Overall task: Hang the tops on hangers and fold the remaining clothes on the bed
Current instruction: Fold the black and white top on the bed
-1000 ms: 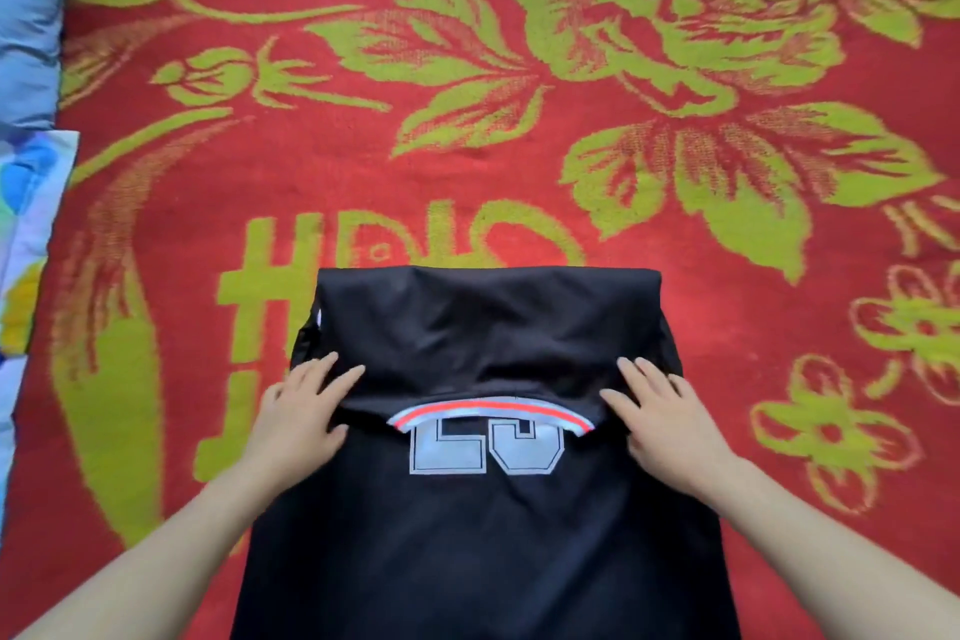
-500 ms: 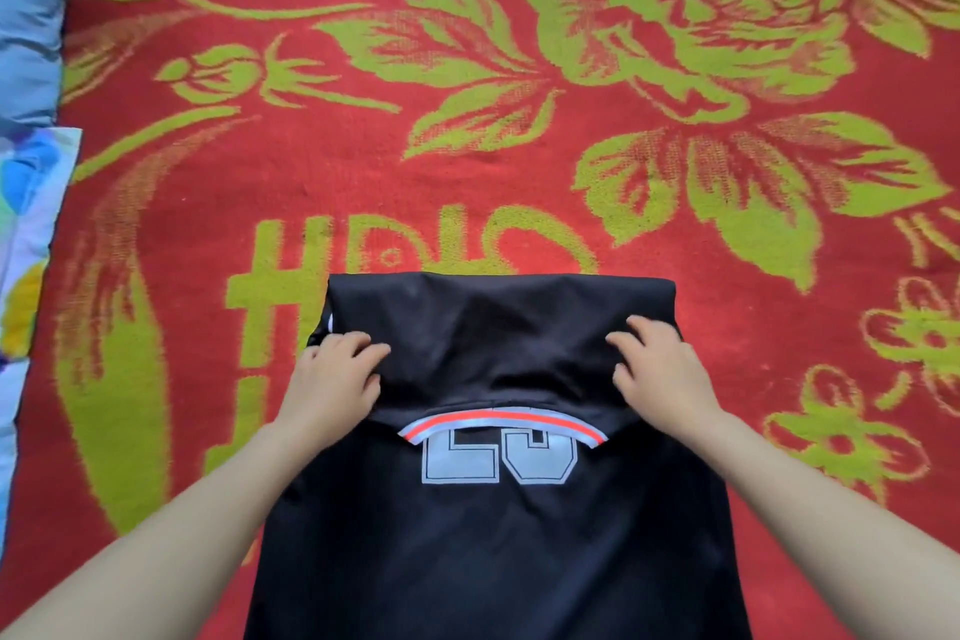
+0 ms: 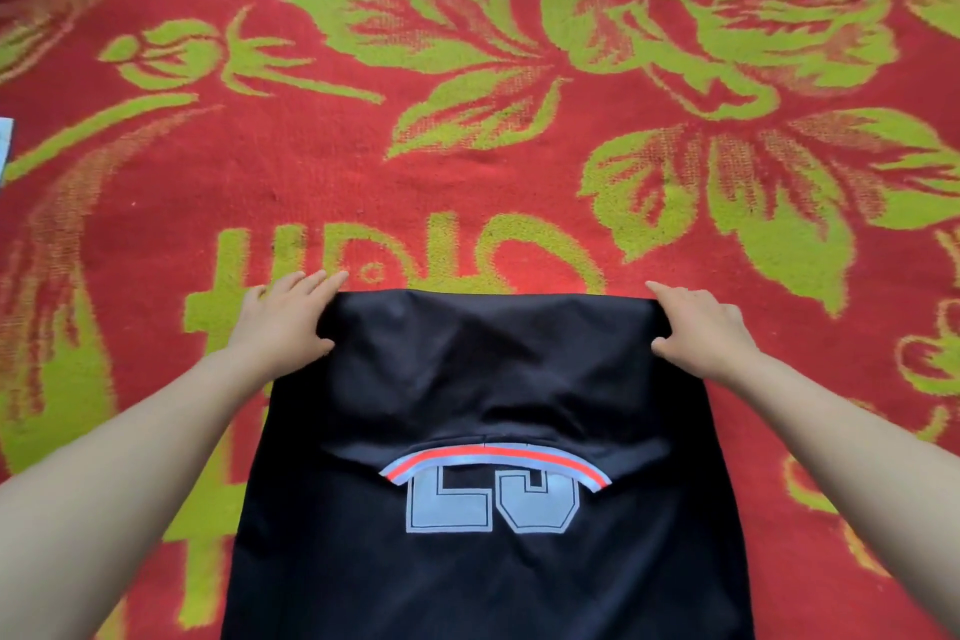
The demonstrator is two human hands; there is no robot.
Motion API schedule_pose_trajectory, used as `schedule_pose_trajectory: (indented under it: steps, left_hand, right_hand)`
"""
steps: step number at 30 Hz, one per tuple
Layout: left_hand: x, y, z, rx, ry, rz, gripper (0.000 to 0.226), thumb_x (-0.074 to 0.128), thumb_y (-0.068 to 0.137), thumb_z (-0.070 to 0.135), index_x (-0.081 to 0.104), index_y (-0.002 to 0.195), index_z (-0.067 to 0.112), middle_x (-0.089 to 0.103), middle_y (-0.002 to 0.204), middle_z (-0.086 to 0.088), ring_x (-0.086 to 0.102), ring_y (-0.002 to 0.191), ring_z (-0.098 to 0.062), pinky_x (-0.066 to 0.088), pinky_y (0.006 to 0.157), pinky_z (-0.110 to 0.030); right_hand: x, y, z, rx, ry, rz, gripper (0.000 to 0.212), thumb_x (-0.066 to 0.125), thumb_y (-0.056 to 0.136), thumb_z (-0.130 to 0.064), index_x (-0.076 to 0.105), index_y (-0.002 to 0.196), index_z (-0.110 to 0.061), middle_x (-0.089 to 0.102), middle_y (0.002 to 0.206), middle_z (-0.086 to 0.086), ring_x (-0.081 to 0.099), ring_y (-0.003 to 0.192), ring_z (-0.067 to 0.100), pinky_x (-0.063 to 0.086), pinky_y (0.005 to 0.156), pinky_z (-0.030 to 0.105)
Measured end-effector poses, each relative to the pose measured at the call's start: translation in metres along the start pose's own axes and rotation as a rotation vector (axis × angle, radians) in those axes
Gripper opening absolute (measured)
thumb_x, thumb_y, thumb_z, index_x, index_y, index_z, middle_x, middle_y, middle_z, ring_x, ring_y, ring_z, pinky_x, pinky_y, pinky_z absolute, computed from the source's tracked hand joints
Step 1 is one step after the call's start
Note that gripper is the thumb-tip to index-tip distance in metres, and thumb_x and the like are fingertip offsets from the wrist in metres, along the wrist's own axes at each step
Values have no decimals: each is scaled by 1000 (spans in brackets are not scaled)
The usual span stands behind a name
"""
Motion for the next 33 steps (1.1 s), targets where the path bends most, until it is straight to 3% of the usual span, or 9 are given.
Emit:
schedule_pose_trajectory:
  steps: [3, 6, 13, 21, 25, 27, 29, 31, 33]
  left_hand:
    - [-7, 13, -4, -15, -52, -24, 56, 64, 85, 34, 40, 135, 28, 51, 127, -1, 41, 127, -20, 26, 102, -39]
    - [-22, 14, -9, 30, -53, 42, 14, 63, 85, 28, 50, 85, 25, 53, 90, 3, 55, 105, -24, 33, 79, -33]
    - [-76, 20, -25, 9, -380, 364, 23, 71, 78, 12, 62, 98, 6, 59, 96, -15, 58, 93, -35, 41, 71, -39]
    - [-39, -38, -42, 294, -351, 457, 29, 79, 68, 0, 64, 92, 5, 62, 76, -7, 59, 74, -32, 43, 61, -38]
    - [8, -80, -49, 539, -134, 564, 27, 56, 67, 13, 57, 94, 11, 69, 90, -11, 52, 88, -22, 39, 70, -32]
    - [38, -97, -45, 553, 0, 523, 34, 47, 64, 20, 52, 97, 13, 66, 98, -12, 50, 93, -24, 36, 73, -35]
    - [74, -109, -34, 539, 162, 416, 45, 64, 51, 13, 59, 96, 11, 63, 103, -18, 58, 93, -32, 42, 76, -43]
    - [99, -115, -20, 473, 264, 206, 66, 79, 21, 4, 69, 86, 7, 65, 97, -25, 65, 84, -39, 50, 71, -50]
    - [97, -111, -9, 428, 266, 190, 57, 75, 21, 5, 68, 77, 6, 64, 83, -20, 62, 73, -37, 43, 70, -46]
  right_hand:
    - [0, 9, 3, 22, -103, 15, 47, 53, 87, -20, 44, 133, -17, 49, 126, 8, 41, 120, 28, 33, 94, 39]
    - [-7, 12, 8, 44, -54, 92, 30, 51, 85, -12, 60, 114, -14, 58, 116, 10, 48, 114, 29, 33, 87, 37]
    - [-61, 27, 26, 143, 172, 323, 29, 53, 83, -5, 64, 110, -11, 59, 107, 18, 46, 110, 35, 34, 88, 42]
    - [-47, -31, 43, -180, 446, 383, 15, 61, 71, -2, 63, 84, -8, 66, 97, 14, 58, 101, 33, 42, 83, 45]
    - [-7, -87, 57, -565, 138, 409, 30, 56, 57, -25, 50, 85, -15, 67, 102, 19, 58, 106, 34, 45, 83, 46]
    - [27, -104, 59, -586, -88, 222, 59, 79, 41, -29, 42, 87, -18, 65, 110, 20, 49, 112, 31, 37, 85, 42]
    - [66, -115, 55, -520, -214, -14, 79, 88, 20, -35, 45, 84, -17, 65, 113, 20, 54, 110, 31, 37, 83, 41]
    - [90, -118, 47, -499, -335, -111, 69, 87, 20, -49, 58, 73, -16, 68, 106, 19, 66, 95, 32, 50, 71, 41]
    - [91, -113, 37, -526, -350, -30, 44, 75, 46, -53, 60, 60, -14, 69, 85, 15, 68, 73, 33, 51, 52, 37]
Point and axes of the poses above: each hand's wrist, its own y-axis towards the middle knuckle, its own x-axis out of the palm, z = x × y, the point moved 1 cm from there along y, towards the middle knuckle
